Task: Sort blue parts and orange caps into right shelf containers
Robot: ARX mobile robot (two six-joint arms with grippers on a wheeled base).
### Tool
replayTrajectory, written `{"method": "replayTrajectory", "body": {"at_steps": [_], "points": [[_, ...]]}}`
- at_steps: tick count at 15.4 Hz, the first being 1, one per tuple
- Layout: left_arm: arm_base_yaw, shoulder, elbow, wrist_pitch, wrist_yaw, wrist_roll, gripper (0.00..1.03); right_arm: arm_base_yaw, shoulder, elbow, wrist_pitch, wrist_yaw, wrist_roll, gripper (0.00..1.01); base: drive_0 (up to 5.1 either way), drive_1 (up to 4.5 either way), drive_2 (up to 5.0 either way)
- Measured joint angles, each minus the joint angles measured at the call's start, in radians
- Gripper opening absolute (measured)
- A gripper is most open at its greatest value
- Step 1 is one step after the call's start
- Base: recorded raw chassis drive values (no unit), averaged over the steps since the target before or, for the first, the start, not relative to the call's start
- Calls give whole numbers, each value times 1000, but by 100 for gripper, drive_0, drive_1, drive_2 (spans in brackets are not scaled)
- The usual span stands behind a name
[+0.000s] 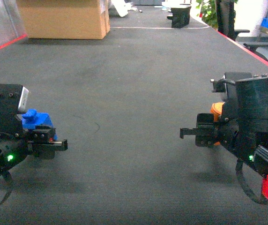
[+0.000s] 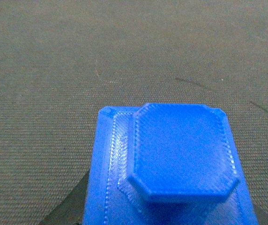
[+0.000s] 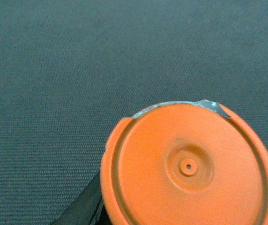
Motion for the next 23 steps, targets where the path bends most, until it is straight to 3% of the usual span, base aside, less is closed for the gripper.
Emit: {"method": "replayTrajectory", "body": {"at_steps": [2, 4, 6, 8, 9, 12, 13, 15, 17, 20, 21, 22, 23], "points": [[-2, -135, -62, 65, -41, 0, 43, -10, -130, -80, 54, -4, -4, 45, 0, 0, 0], [15, -287, -138, 96, -87, 0, 43, -40, -311, -196, 88, -5, -32, 45, 0, 0, 0], [37, -494, -263, 64, -137, 0, 43, -60, -562, -358, 57, -6, -70, 45, 0, 0, 0], [38, -763, -361, -28, -189, 0, 43, -69, -824, -480, -33, -6, -76, 45, 0, 0, 0], [7, -956, -411, -146, -247, 1, 43, -74, -1049, -553, -156, 21, -77, 45, 0, 0, 0], [-98, -1304, -448, -376, -340, 5, 43, -62, -1418, -608, -396, 63, -98, 45, 0, 0, 0], [-143, -1450, -448, -467, -387, 5, 43, -48, -1582, -608, -500, 89, -110, 45, 0, 0, 0], [-206, -1584, -448, -560, -433, 5, 43, 5, -1746, -608, -590, 147, -129, 45, 0, 0, 0], [-221, -1593, -448, -593, -433, 1, 43, 34, -1767, -608, -598, 153, -135, 45, 0, 0, 0], [-214, -1593, -442, -635, -417, 1, 43, 24, -1763, -602, -637, 138, -140, 45, 0, 0, 0], [-190, -1616, -422, -739, -345, 2, 43, 10, -1769, -592, -684, 99, -146, 45, 0, 0, 0], [-135, -1658, -420, -840, -233, 6, 43, -51, -1795, -599, -750, -14, -161, 45, 0, 0, 0], [-98, -1692, -436, -886, -166, 5, 43, -89, -1823, -626, -750, -66, -164, 45, 0, 0, 0]]}}
